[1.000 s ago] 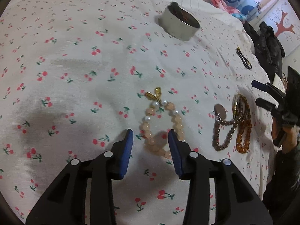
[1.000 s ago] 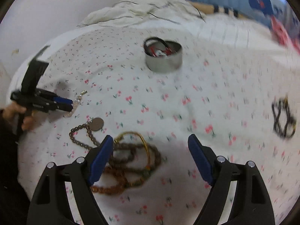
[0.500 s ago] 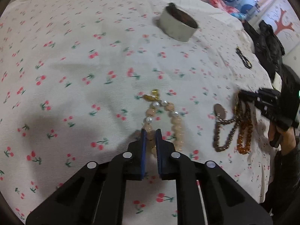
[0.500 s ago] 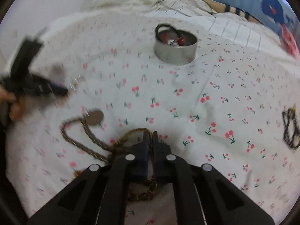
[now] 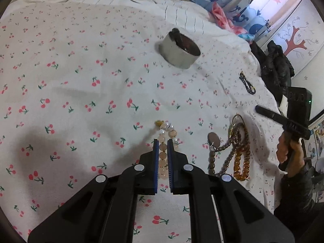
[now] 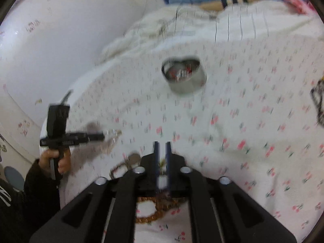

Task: Organize jewelry
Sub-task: 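Lift the peach bracelet with the left gripper while the right grasps the amber beads, then carry both bracelets over the silver tin and open both grippers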

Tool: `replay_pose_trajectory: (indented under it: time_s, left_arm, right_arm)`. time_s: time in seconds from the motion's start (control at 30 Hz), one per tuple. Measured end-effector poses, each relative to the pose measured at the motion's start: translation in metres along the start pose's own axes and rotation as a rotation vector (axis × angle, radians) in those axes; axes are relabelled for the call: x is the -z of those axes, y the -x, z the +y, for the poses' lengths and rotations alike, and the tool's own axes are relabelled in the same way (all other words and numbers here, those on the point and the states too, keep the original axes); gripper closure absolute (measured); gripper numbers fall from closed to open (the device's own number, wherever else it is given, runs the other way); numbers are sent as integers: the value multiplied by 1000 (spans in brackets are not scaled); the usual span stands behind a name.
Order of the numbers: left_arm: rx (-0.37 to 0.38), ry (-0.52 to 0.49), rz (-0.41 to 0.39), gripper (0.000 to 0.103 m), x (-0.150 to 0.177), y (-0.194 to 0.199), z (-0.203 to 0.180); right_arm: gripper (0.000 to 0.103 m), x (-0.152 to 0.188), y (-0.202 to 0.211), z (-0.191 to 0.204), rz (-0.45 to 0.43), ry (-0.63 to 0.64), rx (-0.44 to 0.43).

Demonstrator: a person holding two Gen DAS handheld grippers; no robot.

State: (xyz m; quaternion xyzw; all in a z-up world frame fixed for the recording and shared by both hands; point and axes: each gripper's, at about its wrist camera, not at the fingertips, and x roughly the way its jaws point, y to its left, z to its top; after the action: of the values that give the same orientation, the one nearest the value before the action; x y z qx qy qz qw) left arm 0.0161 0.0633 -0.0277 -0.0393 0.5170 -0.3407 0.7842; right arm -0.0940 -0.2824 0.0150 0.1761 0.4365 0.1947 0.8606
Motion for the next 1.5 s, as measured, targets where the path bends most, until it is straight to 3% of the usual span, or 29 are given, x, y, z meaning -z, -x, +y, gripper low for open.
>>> replay_pose_trajectory:
  time_s: [0.03, 0.07, 0.13, 0.23, 0.33, 0.47, 0.57, 0.63, 0.83, 0.9, 0.97, 1.03, 1.17, 1.5]
  left_arm:
    - [-3, -3, 1, 96, 0, -1, 0]
    - [-7, -7, 4, 96, 0, -2, -1]
    - [-15, -8, 23, 96, 2, -5, -1]
    - [-65, -5, 65, 96, 5, -15, 3]
    - [-59, -4, 59, 96, 5, -14, 3]
    - [-61, 3, 74, 95, 7, -18, 6]
    - [-61, 5, 94, 95, 8, -22, 7]
    - [-67, -1, 98, 95, 9, -24, 5]
    - [-54, 4, 102, 95, 9, -26, 5]
    - [-52, 8, 108, 95, 10, -28, 6]
    - [-53, -8, 122, 95, 11, -31, 4]
    - [-50, -28, 122, 96, 12, -30, 0]
    - [9, -8, 78, 96, 8, -19, -1]
    - [259, 97, -32, 96, -1, 9, 5]
  right_arm:
    - [42, 2, -5, -1, 21, -1, 3]
    - [40, 4, -10, 2, 40, 19, 26]
    - [40, 6, -16, 8, 45, 74, 100]
    - [40, 7, -27, 10, 39, 84, 136]
    - [46, 10, -38, 11, 95, 129, 197]
    - [44, 18, -16, 14, 148, 107, 140]
    - [43, 47, -7, 26, 227, 106, 71]
    - [43, 68, -11, 30, 263, 91, 83]
    - [43, 70, -17, 30, 184, 21, 134]
    - [50, 74, -18, 37, 194, 62, 159]
    - [77, 76, -21, 41, 214, 86, 176]
    - [89, 75, -22, 48, 213, 118, 205]
    - [91, 75, -5, 50, 146, 101, 201]
    - [91, 58, 42, 44, -105, -29, -10]
